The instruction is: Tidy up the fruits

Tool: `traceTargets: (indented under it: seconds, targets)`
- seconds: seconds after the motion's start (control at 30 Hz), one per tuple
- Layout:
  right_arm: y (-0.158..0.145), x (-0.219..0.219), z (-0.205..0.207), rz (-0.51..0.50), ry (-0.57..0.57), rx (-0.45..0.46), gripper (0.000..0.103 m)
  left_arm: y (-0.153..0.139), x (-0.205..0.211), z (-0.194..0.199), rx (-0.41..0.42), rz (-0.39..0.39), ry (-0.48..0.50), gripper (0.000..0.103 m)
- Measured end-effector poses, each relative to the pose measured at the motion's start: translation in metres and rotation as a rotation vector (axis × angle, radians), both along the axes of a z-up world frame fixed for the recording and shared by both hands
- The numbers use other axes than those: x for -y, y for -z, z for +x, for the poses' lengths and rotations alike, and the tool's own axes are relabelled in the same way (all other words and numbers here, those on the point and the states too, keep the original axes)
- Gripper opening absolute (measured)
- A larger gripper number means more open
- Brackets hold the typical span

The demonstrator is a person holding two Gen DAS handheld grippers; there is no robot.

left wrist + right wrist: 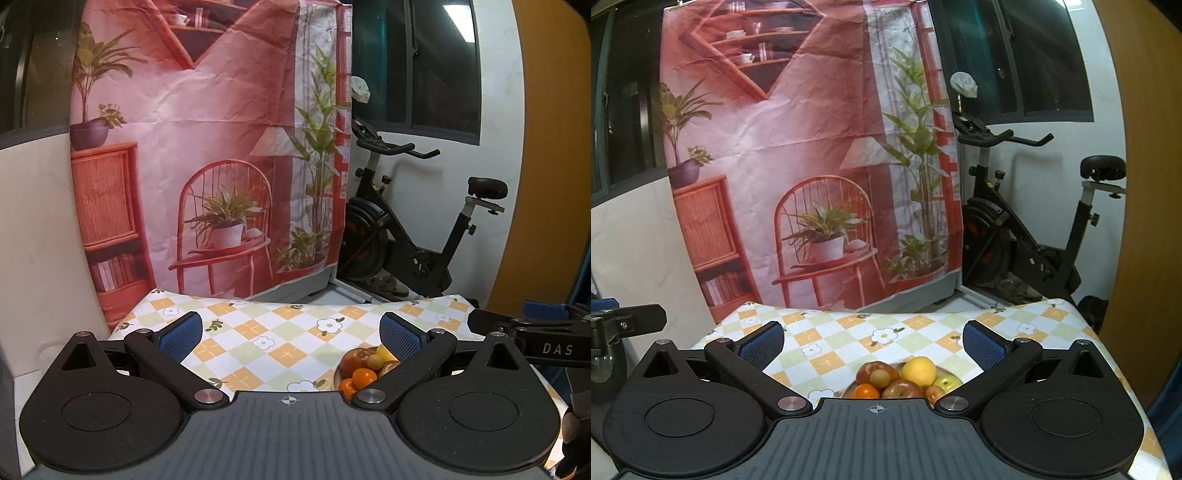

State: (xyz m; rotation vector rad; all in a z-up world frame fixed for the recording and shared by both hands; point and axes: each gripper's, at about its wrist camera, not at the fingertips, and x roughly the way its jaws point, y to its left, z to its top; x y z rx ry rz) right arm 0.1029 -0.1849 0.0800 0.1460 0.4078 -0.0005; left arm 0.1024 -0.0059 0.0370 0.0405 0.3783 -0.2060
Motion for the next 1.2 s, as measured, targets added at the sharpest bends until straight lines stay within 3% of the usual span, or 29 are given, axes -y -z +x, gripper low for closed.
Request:
traceTargets:
  seconds: [1.2]
  targets:
    - [-0.0037,0.0002,-0.0029,-0.014,-0.006,-0.006,0.102,-0.0004,-0.0019,-0.0029,0.002,0.009,-0.012,0.103]
